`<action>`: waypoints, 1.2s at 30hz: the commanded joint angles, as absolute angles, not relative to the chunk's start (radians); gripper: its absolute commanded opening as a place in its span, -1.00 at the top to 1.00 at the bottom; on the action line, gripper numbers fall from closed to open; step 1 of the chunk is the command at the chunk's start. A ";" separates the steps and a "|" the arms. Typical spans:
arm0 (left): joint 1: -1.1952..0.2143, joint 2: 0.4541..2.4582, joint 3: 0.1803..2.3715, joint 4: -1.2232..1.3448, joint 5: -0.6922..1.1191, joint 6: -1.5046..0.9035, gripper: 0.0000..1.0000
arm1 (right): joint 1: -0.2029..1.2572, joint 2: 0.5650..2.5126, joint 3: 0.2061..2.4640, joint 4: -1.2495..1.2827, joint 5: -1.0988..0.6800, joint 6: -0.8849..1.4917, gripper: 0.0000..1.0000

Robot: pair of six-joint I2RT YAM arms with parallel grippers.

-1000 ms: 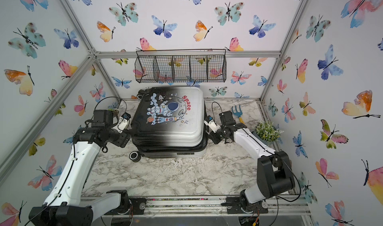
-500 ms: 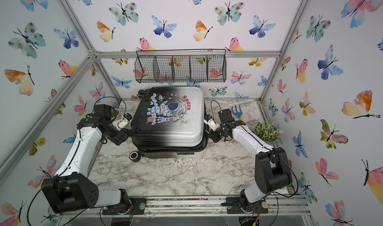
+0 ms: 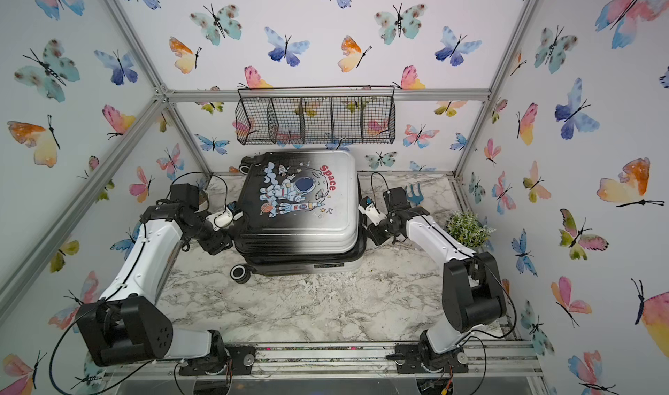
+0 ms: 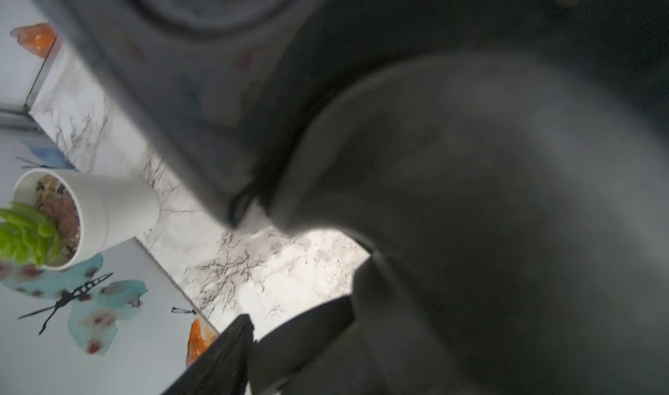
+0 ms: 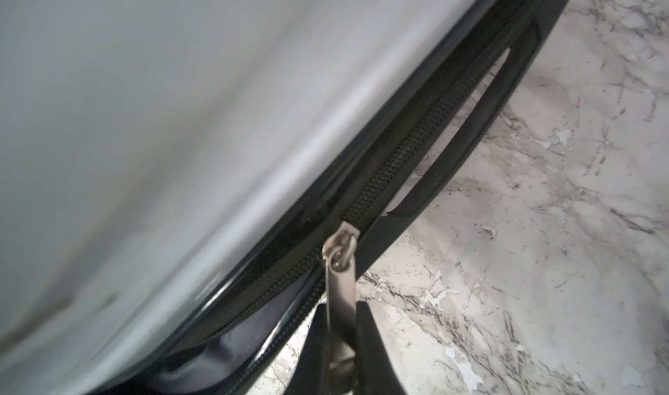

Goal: Close the suitcase zippers
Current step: Zip the zipper on the suitcase.

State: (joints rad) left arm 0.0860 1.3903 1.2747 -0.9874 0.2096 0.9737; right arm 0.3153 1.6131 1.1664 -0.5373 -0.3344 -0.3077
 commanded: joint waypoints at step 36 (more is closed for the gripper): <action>-0.015 1.221 1.393 -0.759 0.264 0.488 1.00 | 0.268 1.431 1.092 -0.590 -0.485 -0.340 0.96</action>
State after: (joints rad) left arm -0.0269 1.2186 1.3544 -0.9936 0.3019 0.8043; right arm 0.2493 1.4940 1.0855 -0.4931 -0.4004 -0.3264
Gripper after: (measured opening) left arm 0.513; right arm 0.121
